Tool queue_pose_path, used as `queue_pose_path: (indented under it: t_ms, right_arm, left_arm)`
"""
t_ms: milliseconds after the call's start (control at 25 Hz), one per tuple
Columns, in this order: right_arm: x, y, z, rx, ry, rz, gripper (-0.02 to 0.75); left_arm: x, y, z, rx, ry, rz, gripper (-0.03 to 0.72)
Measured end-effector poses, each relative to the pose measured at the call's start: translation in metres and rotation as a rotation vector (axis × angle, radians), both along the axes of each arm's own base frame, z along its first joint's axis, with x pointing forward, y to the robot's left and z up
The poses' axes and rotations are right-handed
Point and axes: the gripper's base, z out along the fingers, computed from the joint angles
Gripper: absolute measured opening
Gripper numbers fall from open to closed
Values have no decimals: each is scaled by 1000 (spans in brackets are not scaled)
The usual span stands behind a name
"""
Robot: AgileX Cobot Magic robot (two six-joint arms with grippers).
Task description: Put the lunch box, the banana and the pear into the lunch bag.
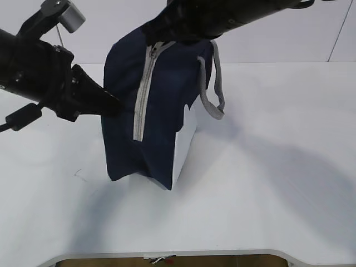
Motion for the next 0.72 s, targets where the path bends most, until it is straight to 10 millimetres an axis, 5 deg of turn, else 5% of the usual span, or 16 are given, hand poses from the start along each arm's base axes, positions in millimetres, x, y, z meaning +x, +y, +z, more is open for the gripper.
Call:
queue_pose_path:
  t_ms: [720]
  right_arm:
    - [9,3,17,27,29,-22,13]
  left_arm:
    - [-1,9,-6,118,20,29,-2]
